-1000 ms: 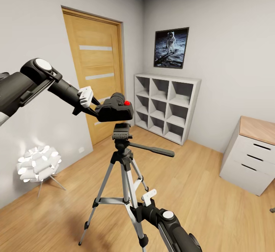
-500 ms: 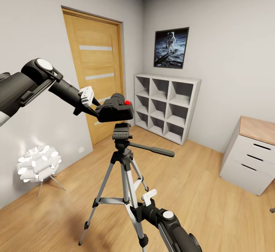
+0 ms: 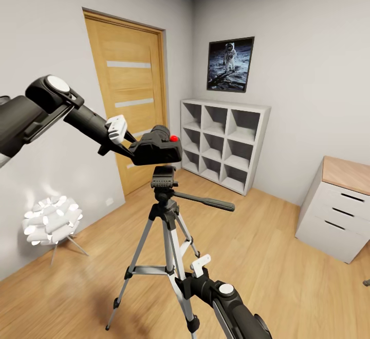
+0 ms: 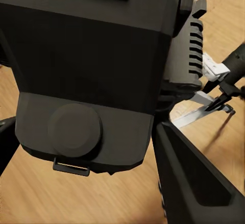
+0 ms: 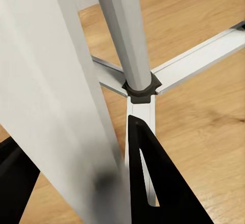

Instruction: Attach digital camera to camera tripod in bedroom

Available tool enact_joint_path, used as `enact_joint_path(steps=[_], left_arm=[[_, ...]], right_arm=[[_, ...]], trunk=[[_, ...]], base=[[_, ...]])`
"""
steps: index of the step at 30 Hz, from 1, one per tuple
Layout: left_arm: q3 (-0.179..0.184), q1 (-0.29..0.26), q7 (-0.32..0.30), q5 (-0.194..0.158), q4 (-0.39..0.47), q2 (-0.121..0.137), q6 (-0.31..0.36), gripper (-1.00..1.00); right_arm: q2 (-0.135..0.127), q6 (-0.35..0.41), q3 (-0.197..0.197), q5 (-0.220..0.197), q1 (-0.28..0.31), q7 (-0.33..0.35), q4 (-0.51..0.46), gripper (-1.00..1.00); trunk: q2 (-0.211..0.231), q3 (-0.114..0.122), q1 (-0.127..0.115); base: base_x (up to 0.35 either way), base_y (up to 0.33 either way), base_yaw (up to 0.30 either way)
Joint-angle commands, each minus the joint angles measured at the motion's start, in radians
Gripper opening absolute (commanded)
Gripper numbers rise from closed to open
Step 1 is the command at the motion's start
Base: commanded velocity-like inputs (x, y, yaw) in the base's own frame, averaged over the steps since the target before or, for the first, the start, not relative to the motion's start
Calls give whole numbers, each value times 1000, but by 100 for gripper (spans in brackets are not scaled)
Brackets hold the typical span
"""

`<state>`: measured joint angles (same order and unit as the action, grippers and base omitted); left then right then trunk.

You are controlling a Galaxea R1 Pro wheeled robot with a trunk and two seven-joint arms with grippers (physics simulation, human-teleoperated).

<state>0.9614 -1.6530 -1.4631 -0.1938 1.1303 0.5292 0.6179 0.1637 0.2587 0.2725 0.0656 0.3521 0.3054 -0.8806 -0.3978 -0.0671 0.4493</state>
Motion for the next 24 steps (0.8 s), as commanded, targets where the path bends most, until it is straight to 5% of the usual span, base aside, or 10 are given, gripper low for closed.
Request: enact_joint_path(steps=[1, 24], left_arm=[[3, -2, 0, -5, 8, 5, 8, -100], [0, -1, 0, -5, 100, 25, 90, -100]], right_arm=[[0, 5, -1, 6, 1, 4, -1, -100], [0, 5, -1, 6, 1, 4, -1, -100]], trunk=[[-2, -2, 1], [-2, -2, 1]], base=[[0, 0, 0], [0, 0, 0]])
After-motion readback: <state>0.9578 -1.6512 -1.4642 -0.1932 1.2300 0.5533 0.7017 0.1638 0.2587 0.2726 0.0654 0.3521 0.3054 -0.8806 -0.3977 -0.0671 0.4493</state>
